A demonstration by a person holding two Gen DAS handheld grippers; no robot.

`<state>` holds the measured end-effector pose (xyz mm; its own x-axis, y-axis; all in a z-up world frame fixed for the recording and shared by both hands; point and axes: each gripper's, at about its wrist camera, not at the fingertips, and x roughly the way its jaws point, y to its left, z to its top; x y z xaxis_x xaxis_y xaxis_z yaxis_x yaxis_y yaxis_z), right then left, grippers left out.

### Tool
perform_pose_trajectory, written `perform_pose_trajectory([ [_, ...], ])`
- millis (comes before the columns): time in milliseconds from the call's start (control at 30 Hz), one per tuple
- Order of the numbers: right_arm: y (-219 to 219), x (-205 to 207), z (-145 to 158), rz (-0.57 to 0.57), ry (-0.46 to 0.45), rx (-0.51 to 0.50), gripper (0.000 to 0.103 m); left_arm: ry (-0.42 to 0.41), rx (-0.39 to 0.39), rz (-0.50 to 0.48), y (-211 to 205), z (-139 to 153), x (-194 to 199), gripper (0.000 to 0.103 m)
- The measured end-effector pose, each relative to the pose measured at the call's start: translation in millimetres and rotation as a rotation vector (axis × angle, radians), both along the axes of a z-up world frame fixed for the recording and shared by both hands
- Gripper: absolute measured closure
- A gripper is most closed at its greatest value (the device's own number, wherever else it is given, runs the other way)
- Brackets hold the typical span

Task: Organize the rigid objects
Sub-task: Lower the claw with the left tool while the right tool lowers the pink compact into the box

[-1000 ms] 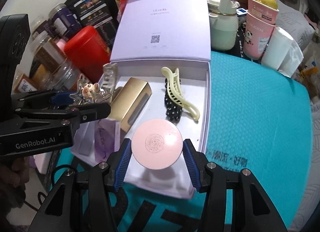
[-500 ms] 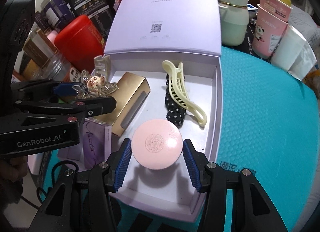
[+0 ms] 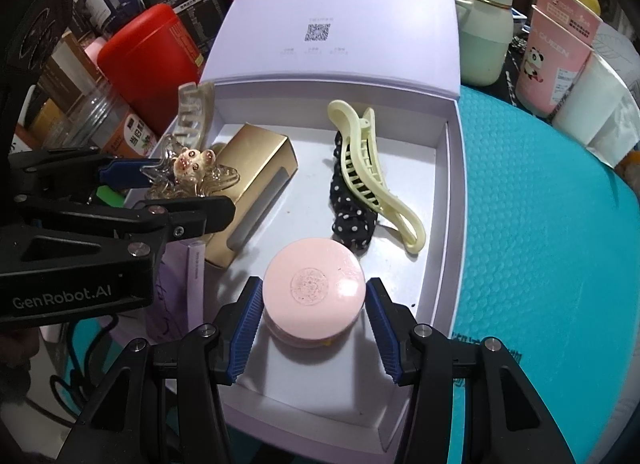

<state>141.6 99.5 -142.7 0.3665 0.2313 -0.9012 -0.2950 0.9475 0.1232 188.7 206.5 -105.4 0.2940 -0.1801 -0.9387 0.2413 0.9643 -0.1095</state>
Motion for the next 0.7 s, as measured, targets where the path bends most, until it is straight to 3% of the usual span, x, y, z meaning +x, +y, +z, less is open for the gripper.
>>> perform_pose_trajectory([
  [400, 14.6, 0.0, -9.5, 0.021, -0.012, -0.055, 0.051, 0.044, -0.014, 0.029, 3.0, -14.7, 5.1, 0.048],
  [700, 10.9, 6.0, -3.5, -0.001, -0.002, -0.028, 0.051, 0.065, 0.002, 0.040, 3.0, -13.8, 8.0, 0.048],
])
